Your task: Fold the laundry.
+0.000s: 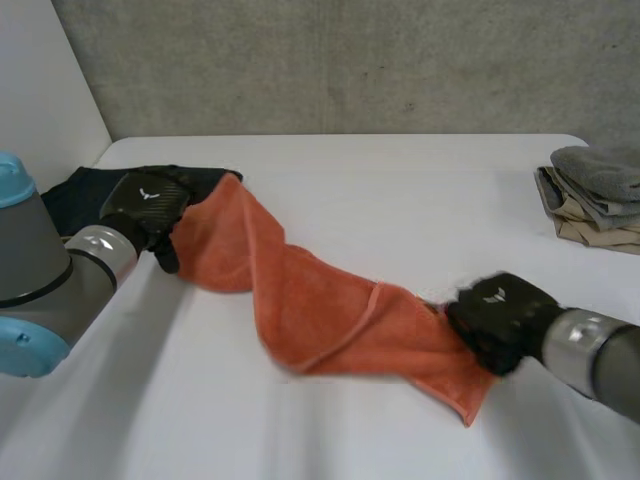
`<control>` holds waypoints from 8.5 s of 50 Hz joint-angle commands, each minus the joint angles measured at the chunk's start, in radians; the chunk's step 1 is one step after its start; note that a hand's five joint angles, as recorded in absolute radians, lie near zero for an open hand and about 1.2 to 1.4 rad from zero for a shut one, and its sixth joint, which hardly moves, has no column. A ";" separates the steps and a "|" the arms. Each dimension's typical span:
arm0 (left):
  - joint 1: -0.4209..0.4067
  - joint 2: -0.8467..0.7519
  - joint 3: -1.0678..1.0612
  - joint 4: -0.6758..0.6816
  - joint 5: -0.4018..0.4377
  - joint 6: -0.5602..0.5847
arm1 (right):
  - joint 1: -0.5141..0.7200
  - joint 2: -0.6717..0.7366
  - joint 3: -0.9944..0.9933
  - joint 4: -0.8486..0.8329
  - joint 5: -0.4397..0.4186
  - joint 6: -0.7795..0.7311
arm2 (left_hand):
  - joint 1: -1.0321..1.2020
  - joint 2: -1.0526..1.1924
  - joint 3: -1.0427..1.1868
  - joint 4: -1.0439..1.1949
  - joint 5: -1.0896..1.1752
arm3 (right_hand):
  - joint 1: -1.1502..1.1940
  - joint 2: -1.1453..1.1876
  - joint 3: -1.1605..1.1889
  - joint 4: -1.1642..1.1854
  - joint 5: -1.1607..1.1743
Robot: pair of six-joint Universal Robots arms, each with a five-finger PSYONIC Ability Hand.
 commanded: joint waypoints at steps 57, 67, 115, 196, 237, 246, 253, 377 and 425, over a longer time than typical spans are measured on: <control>-0.101 -0.579 0.626 0.143 0.211 0.221 | 0.274 0.395 -0.476 -0.206 0.038 -0.142 | 1.114 1.124 1.127 1.125 1.136 | 0.440 0.231 0.215 0.210 0.240; -0.153 -0.458 0.802 0.362 -0.026 0.108 | 0.199 0.324 -0.688 -0.721 0.336 -0.037 | 1.114 1.124 1.127 1.125 1.136 | 0.440 0.231 0.215 0.210 0.240; -0.223 0.097 -0.207 0.204 -0.185 0.062 | -0.134 0.135 0.088 -0.552 0.055 -0.002 | 0.151 0.161 0.164 0.162 0.174 | 0.440 0.231 0.215 0.210 0.240; -0.094 -0.231 0.169 0.208 -0.042 0.156 | -0.214 0.139 0.015 -0.432 0.015 -0.013 | 1.114 1.124 1.127 1.125 1.136 | 0.440 0.231 0.215 0.210 0.240; -0.089 0.121 -0.221 -0.121 -0.198 0.333 | -0.262 0.110 -0.158 -0.027 0.047 -0.390 | 1.114 1.124 1.127 1.125 1.136 | 0.440 0.231 0.215 0.210 0.240; -0.133 -0.148 0.268 0.065 -0.349 0.321 | -0.119 0.270 -0.465 -0.287 0.106 -0.340 | 1.114 1.124 1.127 1.125 1.136 | 0.440 0.231 0.215 0.210 0.240; -0.133 -0.150 0.509 0.362 -0.369 0.253 | -0.106 0.255 -0.613 -0.703 0.156 -0.122 | 1.114 1.124 1.127 1.125 1.136 | 0.440 0.231 0.215 0.210 0.240; -0.186 -0.134 -0.058 0.305 -0.481 0.259 | -0.381 0.286 -0.223 -0.159 -0.120 0.033 | -0.108 -0.098 -0.095 -0.097 -0.086 | -0.595 -0.804 -0.820 -0.826 -0.796; -0.184 0.013 -0.144 0.319 -0.438 0.250 | 0.030 0.183 -0.315 -0.433 -0.183 -0.307 | -0.108 -0.098 -0.095 -0.097 -0.086 | 0.440 0.231 0.215 0.210 0.240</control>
